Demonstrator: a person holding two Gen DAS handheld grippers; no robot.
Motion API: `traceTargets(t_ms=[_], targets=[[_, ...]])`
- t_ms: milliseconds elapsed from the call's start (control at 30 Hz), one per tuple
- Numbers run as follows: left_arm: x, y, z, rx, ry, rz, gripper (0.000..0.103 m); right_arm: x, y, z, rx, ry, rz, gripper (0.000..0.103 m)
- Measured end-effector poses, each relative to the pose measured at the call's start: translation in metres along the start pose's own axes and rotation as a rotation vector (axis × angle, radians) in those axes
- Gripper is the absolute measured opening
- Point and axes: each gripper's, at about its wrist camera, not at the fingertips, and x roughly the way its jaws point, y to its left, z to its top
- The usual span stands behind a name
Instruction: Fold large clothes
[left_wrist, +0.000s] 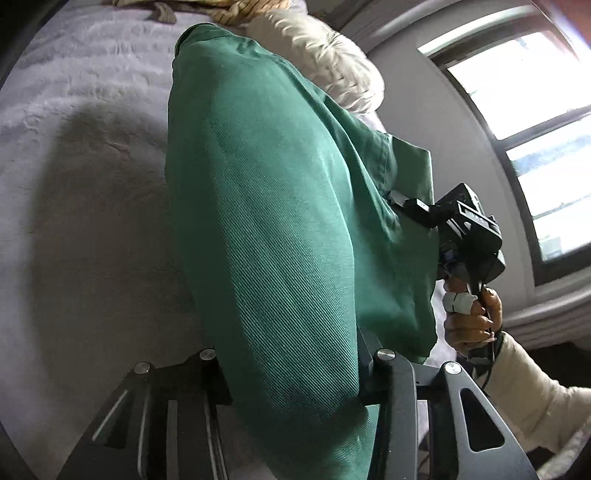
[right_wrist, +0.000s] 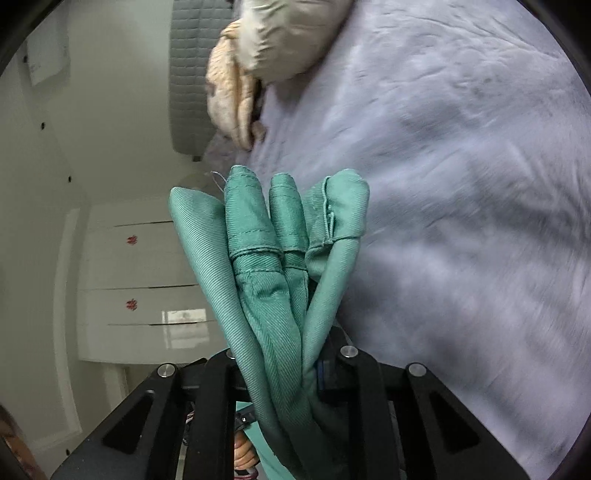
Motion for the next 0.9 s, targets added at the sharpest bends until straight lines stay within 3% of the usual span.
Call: traceTargets(t_ms=[100,233,400,533,667,800,900], targets=[[-0.028,0.003,-0.012,0.004,0.012,-0.02,0.045,0.007,0.021,-0.018,-0.002,0.012,0.014,0.02],[-0.069,0.017,-0.041,0.008,0.047,0.007,0.045,0.028,0.038,-0.058,0.014,0.049,0.016,0.02],[-0.104,0.047,-0.088,-0.017,0.092,0.066,0.045,0.071,0.032,-0.115,0.084,0.085,0.033,0.02],[-0.105,0.086,-0.127,-0.07,0.149,0.132,0.048,0.106,0.005,-0.154,0.154,0.113,0.008,0.02],[-0.091,0.114,-0.147,-0.164,0.191,0.179,0.053,0.129,-0.011,-0.165,0.176,0.123,-0.101,0.023],[-0.13,0.107,-0.153,-0.104,0.142,0.193,0.053,0.121,0.027,-0.159,0.026,0.112,-0.286,0.041],[-0.156,0.098,-0.148,-0.07,0.074,0.236,0.053,0.101,0.058,-0.158,-0.101,0.048,-0.445,0.042]])
